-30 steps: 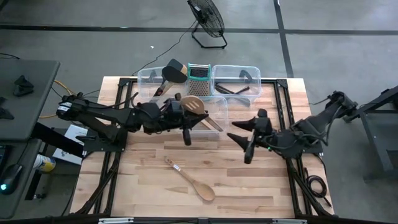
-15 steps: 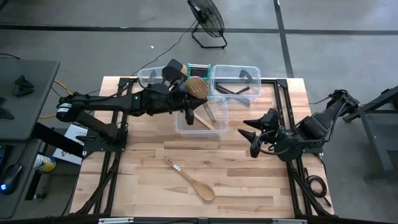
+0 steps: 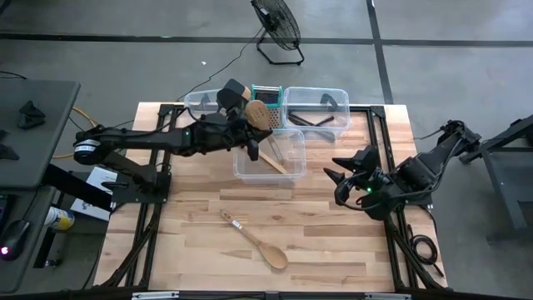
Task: Pick & Place Kitchen Items
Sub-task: Put the light brown slotted spoon into the middle transparent bin, then put the light brown serving spoon into the middle transparent bin
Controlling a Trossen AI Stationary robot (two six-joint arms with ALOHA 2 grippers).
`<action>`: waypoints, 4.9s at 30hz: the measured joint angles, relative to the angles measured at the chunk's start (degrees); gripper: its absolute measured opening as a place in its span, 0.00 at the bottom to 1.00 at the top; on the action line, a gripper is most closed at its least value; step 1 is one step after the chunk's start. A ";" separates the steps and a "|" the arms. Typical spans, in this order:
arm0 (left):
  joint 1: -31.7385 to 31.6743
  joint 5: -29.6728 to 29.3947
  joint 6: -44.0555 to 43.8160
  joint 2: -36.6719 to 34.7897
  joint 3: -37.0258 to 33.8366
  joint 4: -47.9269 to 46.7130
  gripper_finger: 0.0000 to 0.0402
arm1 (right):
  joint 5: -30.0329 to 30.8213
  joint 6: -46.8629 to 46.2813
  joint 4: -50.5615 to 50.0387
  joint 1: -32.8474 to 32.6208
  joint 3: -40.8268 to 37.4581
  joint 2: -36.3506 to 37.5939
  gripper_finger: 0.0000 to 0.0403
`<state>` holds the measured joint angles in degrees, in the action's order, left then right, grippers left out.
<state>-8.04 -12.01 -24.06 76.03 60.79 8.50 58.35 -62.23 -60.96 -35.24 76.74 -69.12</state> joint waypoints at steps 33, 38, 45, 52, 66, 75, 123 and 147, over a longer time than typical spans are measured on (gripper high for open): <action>2.10 -17.22 -23.20 8.52 -0.85 -4.67 0.04 | 0.07 -5.52 1.84 0.00 -4.63 -0.02 0.48; 2.10 -18.56 -29.74 10.24 -0.87 -5.08 0.04 | 0.05 -5.52 1.84 0.00 -4.63 -0.02 0.48; 2.62 -18.18 -31.69 11.50 -0.87 -5.65 0.05 | -0.19 -5.50 1.63 0.00 -4.63 -0.02 0.48; 2.45 -15.24 -29.85 11.45 -0.87 -5.80 0.18 | -0.37 -5.28 1.60 0.00 -4.63 -0.02 0.48; 2.43 -14.34 -27.97 9.67 -0.92 -9.15 0.43 | -1.63 -5.34 1.54 0.00 -4.60 -0.02 0.48; 2.43 -13.57 -25.22 5.99 -0.87 -15.62 0.43 | -2.84 -5.51 1.56 0.00 -4.60 -0.02 0.48; 15.35 9.80 11.87 -14.06 -0.83 -43.63 0.43 | -15.85 -5.08 5.49 0.00 -4.58 -0.11 0.48; 26.32 15.91 32.05 5.88 -0.85 -48.72 0.71 | -20.75 -5.06 5.91 0.00 -4.58 -2.09 0.48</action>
<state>18.29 3.90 7.99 81.91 59.94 -40.22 37.60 -67.29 -55.04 -35.24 72.16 -71.21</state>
